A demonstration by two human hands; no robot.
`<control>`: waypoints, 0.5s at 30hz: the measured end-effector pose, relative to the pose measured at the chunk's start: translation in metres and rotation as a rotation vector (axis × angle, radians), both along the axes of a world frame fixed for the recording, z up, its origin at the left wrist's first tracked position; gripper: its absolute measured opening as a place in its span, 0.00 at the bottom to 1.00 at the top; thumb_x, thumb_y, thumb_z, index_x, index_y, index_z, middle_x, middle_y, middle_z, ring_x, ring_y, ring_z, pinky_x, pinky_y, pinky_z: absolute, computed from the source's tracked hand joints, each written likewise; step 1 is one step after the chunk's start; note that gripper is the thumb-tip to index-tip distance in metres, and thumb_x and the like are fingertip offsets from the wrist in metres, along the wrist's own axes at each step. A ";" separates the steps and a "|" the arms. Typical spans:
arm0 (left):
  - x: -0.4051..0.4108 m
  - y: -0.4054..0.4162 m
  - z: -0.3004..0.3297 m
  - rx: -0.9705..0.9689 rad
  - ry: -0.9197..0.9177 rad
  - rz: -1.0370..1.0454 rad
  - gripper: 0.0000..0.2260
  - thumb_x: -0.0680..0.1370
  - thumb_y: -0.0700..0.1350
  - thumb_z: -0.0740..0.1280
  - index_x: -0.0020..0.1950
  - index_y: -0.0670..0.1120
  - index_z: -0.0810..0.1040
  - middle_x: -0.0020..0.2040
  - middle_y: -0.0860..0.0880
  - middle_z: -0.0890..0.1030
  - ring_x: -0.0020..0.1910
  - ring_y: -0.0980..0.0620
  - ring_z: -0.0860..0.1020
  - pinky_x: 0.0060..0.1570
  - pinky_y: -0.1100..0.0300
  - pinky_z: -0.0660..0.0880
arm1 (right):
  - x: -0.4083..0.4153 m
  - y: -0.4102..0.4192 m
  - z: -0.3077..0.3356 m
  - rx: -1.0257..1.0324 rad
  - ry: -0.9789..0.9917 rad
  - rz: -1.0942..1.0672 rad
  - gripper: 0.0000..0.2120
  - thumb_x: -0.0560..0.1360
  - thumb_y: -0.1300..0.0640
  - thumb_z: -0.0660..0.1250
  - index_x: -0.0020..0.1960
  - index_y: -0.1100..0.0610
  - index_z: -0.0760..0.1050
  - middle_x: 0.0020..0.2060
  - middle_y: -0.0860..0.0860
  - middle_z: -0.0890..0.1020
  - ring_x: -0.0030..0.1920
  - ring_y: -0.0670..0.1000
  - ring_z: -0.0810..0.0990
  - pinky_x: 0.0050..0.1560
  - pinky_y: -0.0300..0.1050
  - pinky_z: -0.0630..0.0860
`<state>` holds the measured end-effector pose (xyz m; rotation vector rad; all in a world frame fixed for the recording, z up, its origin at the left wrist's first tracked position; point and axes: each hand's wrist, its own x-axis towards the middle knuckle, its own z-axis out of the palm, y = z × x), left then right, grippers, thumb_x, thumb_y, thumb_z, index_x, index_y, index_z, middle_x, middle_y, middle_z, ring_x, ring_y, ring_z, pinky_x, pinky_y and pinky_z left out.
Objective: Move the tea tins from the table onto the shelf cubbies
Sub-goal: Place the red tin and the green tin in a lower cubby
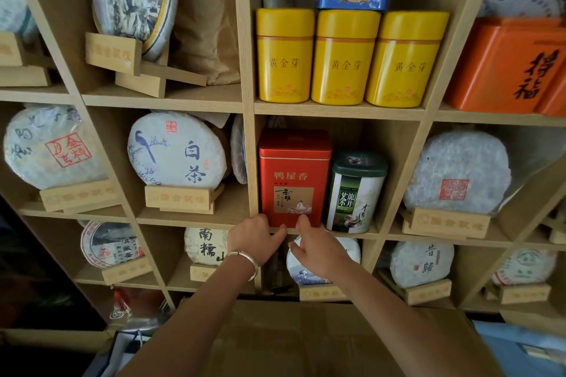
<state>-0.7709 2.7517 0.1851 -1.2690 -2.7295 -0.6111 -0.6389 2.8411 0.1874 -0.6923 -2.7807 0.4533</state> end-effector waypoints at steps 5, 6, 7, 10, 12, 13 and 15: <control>0.008 -0.009 -0.007 -0.025 0.060 -0.114 0.16 0.74 0.62 0.59 0.42 0.50 0.68 0.34 0.53 0.76 0.32 0.51 0.74 0.30 0.61 0.68 | 0.011 0.000 -0.008 -0.021 -0.036 -0.023 0.14 0.79 0.48 0.59 0.61 0.54 0.65 0.44 0.53 0.82 0.45 0.55 0.80 0.39 0.48 0.74; 0.012 -0.011 -0.009 -0.048 0.077 -0.140 0.15 0.75 0.62 0.59 0.43 0.49 0.68 0.35 0.52 0.76 0.33 0.50 0.75 0.31 0.60 0.69 | 0.016 0.000 -0.011 -0.023 -0.044 -0.030 0.15 0.79 0.48 0.59 0.62 0.54 0.66 0.45 0.53 0.82 0.46 0.55 0.80 0.39 0.46 0.73; 0.016 -0.011 -0.011 -0.066 0.087 -0.162 0.15 0.75 0.61 0.59 0.44 0.49 0.68 0.37 0.52 0.78 0.35 0.50 0.77 0.32 0.60 0.69 | 0.021 0.000 -0.012 -0.026 -0.050 -0.039 0.15 0.80 0.47 0.59 0.63 0.53 0.66 0.47 0.53 0.82 0.48 0.54 0.80 0.38 0.45 0.70; 0.024 -0.007 -0.011 -0.111 0.101 -0.232 0.14 0.75 0.59 0.59 0.47 0.49 0.69 0.42 0.49 0.81 0.41 0.48 0.79 0.34 0.58 0.70 | 0.039 0.005 -0.009 -0.018 -0.054 -0.074 0.15 0.80 0.48 0.59 0.63 0.53 0.67 0.47 0.53 0.83 0.49 0.53 0.80 0.34 0.43 0.64; 0.031 -0.005 -0.010 -0.141 0.112 -0.292 0.14 0.75 0.58 0.59 0.51 0.48 0.70 0.45 0.49 0.81 0.43 0.48 0.80 0.37 0.57 0.72 | 0.055 0.006 -0.005 -0.002 -0.061 -0.115 0.15 0.79 0.48 0.59 0.63 0.53 0.67 0.47 0.53 0.82 0.48 0.54 0.80 0.34 0.43 0.66; 0.034 -0.005 -0.009 -0.149 0.108 -0.325 0.15 0.75 0.58 0.59 0.52 0.48 0.71 0.46 0.49 0.81 0.44 0.47 0.80 0.38 0.56 0.73 | 0.065 0.004 -0.002 0.004 -0.068 -0.142 0.15 0.79 0.48 0.59 0.63 0.53 0.67 0.48 0.53 0.82 0.48 0.54 0.80 0.35 0.43 0.68; 0.042 -0.002 -0.007 -0.141 0.089 -0.396 0.16 0.75 0.58 0.60 0.55 0.49 0.72 0.49 0.49 0.81 0.47 0.47 0.79 0.40 0.56 0.74 | 0.085 -0.003 0.004 0.017 -0.069 -0.197 0.14 0.79 0.48 0.60 0.62 0.53 0.67 0.48 0.54 0.82 0.48 0.55 0.81 0.38 0.44 0.70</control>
